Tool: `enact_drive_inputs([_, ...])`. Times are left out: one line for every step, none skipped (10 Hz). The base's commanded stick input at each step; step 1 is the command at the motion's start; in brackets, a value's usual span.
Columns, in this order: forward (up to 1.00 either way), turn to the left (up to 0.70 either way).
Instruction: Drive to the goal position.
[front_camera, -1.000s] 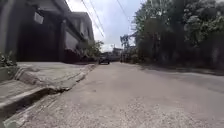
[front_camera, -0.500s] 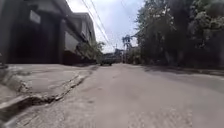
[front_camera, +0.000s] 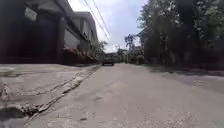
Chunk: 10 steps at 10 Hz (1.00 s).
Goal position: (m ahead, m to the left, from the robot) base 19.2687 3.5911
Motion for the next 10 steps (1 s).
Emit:
enact_drive_inputs([1.0, -0.4])
enact_drive_inputs([1.0, -0.09])
enact_drive_inputs([1.0, -0.05])
enact_drive_inputs([1.0, -0.01])
enact_drive_inputs([1.0, 0.0])
enact_drive_inputs([1.0, 0.0])
enact_drive_inputs([1.0, 0.0])
enact_drive_inputs([1.0, 0.0])
enact_drive_inputs([1.0, 0.0])
enact_drive_inputs([1.0, 0.02])
